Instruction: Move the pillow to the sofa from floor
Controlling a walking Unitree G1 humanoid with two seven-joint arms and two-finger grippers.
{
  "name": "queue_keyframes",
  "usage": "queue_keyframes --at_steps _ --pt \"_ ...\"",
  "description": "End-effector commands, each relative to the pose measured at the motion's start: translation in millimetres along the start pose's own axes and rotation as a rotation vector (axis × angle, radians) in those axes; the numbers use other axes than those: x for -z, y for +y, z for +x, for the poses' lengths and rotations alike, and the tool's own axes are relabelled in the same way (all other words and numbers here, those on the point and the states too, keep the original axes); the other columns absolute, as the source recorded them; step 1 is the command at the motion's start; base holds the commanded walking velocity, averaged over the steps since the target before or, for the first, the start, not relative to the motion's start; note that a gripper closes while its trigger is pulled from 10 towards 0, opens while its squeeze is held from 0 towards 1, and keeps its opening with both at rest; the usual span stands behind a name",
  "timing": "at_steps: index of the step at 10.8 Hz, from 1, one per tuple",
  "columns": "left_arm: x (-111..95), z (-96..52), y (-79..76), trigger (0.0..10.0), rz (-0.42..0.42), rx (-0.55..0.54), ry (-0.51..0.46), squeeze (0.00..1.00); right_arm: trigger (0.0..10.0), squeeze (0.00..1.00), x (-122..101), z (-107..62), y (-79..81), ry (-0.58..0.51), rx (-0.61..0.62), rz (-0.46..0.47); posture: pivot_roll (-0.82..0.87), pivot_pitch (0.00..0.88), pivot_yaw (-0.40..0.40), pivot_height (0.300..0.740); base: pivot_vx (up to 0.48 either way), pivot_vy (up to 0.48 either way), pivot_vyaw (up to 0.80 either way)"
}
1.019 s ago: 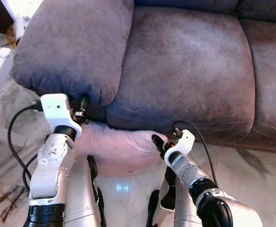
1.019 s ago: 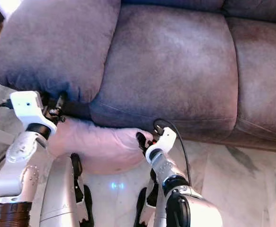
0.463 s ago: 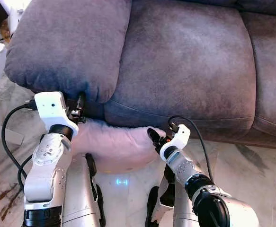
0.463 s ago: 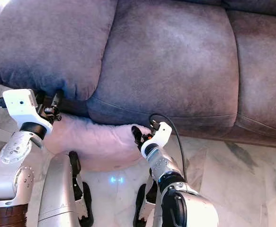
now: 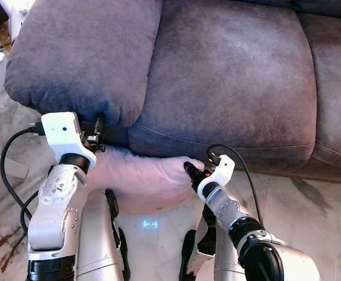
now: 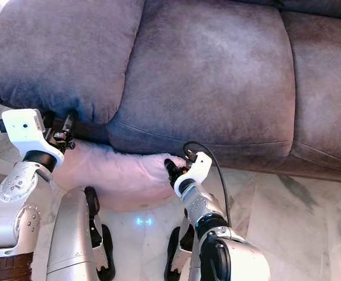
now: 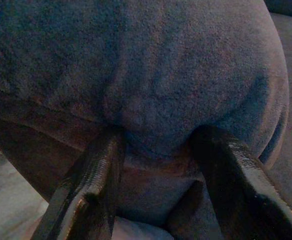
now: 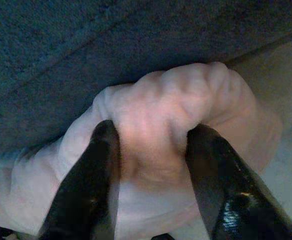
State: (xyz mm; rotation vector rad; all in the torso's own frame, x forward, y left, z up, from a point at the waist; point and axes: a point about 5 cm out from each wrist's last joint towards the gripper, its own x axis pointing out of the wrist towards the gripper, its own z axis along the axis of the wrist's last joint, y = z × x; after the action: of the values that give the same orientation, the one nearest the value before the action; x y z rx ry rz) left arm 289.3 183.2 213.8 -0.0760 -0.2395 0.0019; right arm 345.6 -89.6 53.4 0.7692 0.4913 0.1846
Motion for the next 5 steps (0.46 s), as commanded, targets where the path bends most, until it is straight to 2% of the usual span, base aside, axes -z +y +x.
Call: queue_keyframes --at_steps 1,5 --pt "1.4 -2.2 1.5 10.0 -0.006 -0.005 0.015 0.0 0.0 0.0 13.6 -2.9 -7.0 0.04 0.019 0.012 0.25 0.437 -0.118 0.513 0.0 0.0 0.0" --pt "3.4 -0.7 3.0 10.0 -0.011 -0.011 0.022 0.0 0.0 0.0 16.3 -2.3 -4.2 0.05 0.005 -0.016 0.25 0.425 -0.119 0.513 0.0 0.0 0.0"
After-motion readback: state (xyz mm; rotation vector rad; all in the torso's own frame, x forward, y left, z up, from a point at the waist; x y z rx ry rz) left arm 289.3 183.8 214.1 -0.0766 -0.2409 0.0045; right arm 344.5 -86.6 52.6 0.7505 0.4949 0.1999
